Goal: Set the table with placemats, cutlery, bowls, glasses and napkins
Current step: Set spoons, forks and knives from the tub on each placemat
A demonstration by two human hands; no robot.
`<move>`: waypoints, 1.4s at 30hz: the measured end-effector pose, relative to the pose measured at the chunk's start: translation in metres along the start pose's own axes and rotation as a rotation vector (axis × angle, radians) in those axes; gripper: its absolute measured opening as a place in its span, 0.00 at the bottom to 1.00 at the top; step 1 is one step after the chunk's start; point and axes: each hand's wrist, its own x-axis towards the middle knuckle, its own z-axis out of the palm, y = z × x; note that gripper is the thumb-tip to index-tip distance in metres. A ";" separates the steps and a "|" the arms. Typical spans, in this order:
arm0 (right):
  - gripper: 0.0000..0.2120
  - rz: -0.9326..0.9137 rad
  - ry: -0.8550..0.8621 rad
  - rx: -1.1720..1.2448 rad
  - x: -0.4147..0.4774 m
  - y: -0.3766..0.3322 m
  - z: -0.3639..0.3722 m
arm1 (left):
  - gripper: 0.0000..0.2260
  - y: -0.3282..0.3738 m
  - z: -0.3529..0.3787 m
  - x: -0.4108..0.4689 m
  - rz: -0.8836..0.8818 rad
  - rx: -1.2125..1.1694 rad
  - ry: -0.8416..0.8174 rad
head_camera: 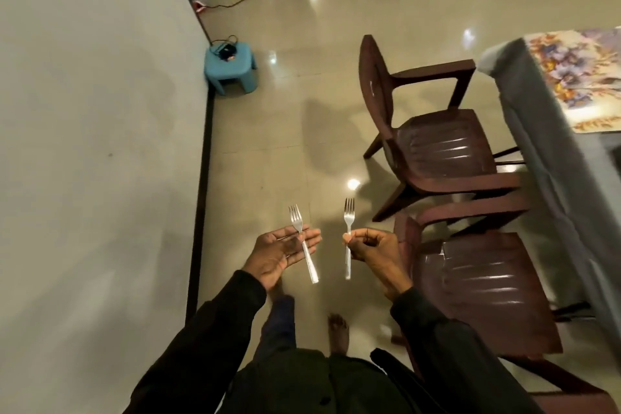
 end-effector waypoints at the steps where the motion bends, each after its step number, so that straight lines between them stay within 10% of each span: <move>1: 0.04 0.001 0.023 0.009 0.010 -0.006 0.005 | 0.23 0.014 0.000 0.013 -0.013 0.013 -0.016; 19: 0.07 -0.052 0.300 0.128 0.193 -0.171 0.111 | 0.22 0.276 -0.007 0.201 -0.109 0.288 -0.289; 42: 0.08 -0.069 0.446 0.318 0.496 -0.348 0.029 | 0.16 0.482 0.167 0.496 -0.144 0.520 -0.366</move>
